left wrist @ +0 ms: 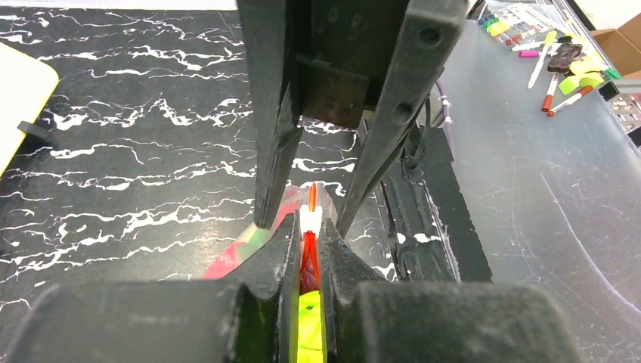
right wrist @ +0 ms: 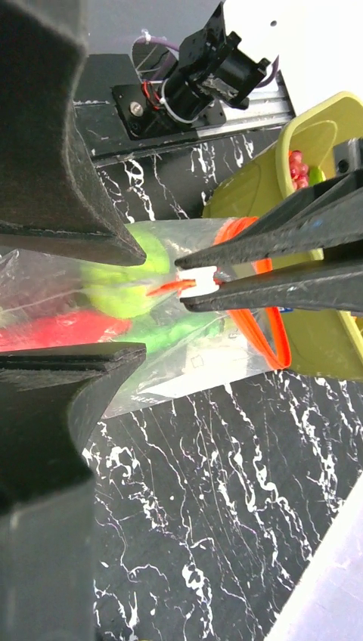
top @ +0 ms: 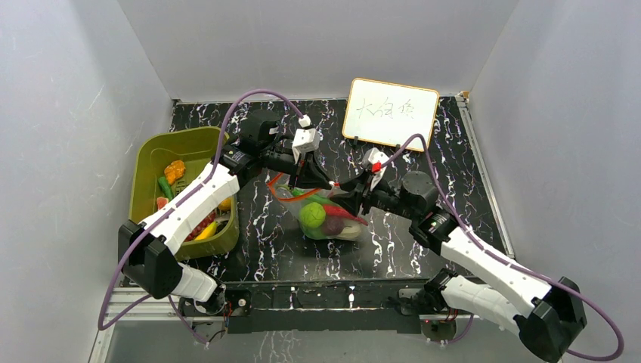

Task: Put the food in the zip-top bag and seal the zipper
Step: Zip the zipper food storage bag at the center of the board.

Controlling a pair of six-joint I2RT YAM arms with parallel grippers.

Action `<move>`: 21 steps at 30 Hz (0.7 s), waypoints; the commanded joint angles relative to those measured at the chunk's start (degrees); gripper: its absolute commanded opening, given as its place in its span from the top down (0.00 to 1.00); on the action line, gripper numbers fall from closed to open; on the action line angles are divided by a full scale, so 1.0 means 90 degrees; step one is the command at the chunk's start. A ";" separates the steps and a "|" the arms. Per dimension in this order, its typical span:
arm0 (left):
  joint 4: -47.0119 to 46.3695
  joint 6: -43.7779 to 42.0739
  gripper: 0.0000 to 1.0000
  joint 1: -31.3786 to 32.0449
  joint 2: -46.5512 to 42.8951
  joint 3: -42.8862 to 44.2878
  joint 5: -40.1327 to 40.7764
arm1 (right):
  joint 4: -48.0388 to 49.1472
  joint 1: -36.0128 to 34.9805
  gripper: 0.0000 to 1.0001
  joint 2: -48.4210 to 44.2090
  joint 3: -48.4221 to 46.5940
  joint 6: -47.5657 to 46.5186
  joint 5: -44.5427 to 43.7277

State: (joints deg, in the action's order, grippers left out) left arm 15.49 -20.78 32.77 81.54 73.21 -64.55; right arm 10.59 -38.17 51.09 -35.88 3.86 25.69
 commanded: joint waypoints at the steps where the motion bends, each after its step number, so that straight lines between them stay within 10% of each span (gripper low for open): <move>1: -0.0569 0.0280 1.00 -0.0026 -0.0320 -0.0069 -0.0523 | 0.0883 0.0017 0.62 0.0258 -0.0294 -0.0190 0.0191; 7: -0.0622 0.0526 1.00 -0.0027 -0.0320 -0.0120 -0.0352 | 0.1064 0.0017 1.00 0.0530 -0.0409 -0.0385 0.0260; 21: 0.0582 -0.0230 1.00 -0.0117 -0.0430 0.0234 0.0921 | 0.0737 0.0022 1.00 0.0027 -0.0345 -0.0365 -0.0482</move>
State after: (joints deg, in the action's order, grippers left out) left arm 17.41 -21.50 32.80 79.35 73.41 -58.52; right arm 13.91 -38.26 53.49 -36.32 1.52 24.62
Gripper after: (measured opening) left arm 0.054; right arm 0.005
